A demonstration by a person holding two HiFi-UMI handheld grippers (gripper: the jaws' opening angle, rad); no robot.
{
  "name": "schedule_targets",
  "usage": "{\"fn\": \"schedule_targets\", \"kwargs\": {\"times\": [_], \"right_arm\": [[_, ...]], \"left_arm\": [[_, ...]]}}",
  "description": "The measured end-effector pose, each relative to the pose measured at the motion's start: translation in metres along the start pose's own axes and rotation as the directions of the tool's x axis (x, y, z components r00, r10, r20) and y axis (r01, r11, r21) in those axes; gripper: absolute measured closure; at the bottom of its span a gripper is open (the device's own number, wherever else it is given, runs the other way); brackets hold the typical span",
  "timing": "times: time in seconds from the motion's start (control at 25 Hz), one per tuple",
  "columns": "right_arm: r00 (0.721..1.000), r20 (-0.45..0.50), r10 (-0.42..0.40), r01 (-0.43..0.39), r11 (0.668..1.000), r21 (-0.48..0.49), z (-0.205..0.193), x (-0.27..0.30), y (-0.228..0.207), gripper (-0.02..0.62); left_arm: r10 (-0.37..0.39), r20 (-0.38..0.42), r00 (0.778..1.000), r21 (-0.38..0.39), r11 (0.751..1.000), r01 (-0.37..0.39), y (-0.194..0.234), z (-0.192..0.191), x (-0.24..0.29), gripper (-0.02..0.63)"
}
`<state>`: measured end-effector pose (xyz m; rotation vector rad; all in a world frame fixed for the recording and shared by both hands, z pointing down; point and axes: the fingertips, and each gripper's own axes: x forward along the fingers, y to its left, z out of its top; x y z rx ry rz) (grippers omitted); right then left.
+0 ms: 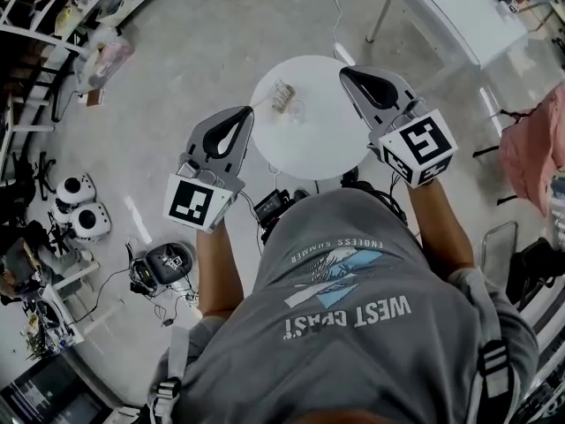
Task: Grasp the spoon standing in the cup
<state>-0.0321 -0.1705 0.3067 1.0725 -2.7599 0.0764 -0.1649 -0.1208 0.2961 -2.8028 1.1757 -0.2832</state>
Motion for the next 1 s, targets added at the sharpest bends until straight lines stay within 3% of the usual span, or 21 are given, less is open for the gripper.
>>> {"fn": "schedule_targets", "kwargs": {"times": [1.0], "right_arm": [[1.000,0.000,0.023,-0.023,0.998,-0.051,0.015,-0.005,0.023,0.594]], "left_arm": [[0.014,0.031,0.999,0.016,1.000,-0.014,-0.003,0.010,-0.024,0.601]]}}
